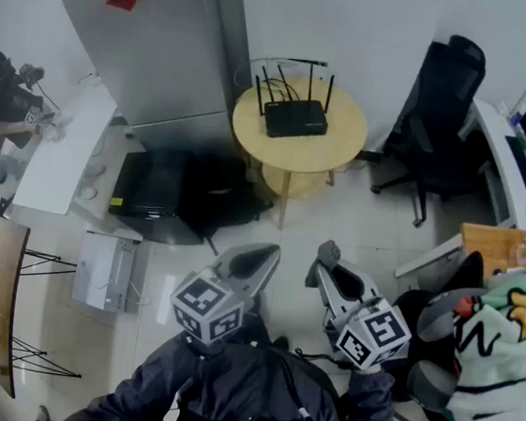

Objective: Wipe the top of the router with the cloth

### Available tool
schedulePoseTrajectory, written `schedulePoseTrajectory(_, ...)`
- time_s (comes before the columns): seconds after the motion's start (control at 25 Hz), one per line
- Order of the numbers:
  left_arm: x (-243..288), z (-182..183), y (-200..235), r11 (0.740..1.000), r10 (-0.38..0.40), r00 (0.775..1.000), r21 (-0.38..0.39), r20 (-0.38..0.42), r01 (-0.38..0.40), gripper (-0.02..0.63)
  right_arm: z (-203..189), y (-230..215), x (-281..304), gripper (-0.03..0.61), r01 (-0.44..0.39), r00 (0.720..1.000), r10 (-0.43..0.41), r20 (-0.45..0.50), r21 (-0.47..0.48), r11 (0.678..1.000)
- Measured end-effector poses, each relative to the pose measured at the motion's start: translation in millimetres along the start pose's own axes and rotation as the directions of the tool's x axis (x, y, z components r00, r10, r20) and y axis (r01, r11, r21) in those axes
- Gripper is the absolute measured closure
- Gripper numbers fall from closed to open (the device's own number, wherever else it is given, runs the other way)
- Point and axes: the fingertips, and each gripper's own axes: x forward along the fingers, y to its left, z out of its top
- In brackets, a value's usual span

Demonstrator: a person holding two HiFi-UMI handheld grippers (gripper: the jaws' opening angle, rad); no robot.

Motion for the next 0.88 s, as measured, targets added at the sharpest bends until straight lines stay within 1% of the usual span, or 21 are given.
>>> schedulePoseTrajectory(0.4, 32.5, 31.3, 99.5, 1.000, -0.015, 1.000, -0.018, -0.010, 0.015, 0.614, 19.7, -37.9, 98.4, 0.507, 0.020, 0.999, -0.020, -0.030, 0.015, 1.000)
schedulePoseTrajectory(0.64, 42.3, 65.9, 166.5, 0.999, -0.033, 0.999, -0.018, -0.003, 0.033, 0.614, 40.6, -46.4, 171.5, 0.508, 0.035, 0.998, -0.035, -0.054, -0.005, 0.999)
schedulePoseTrajectory(0.88, 57.3, 86.1, 215.9, 0.998, -0.053, 0.998, -0.018, 0.022, 0.053, 0.614, 55.3, -57.7, 227.8, 0.508, 0.044, 0.997, -0.045, -0.057, -0.021, 0.999)
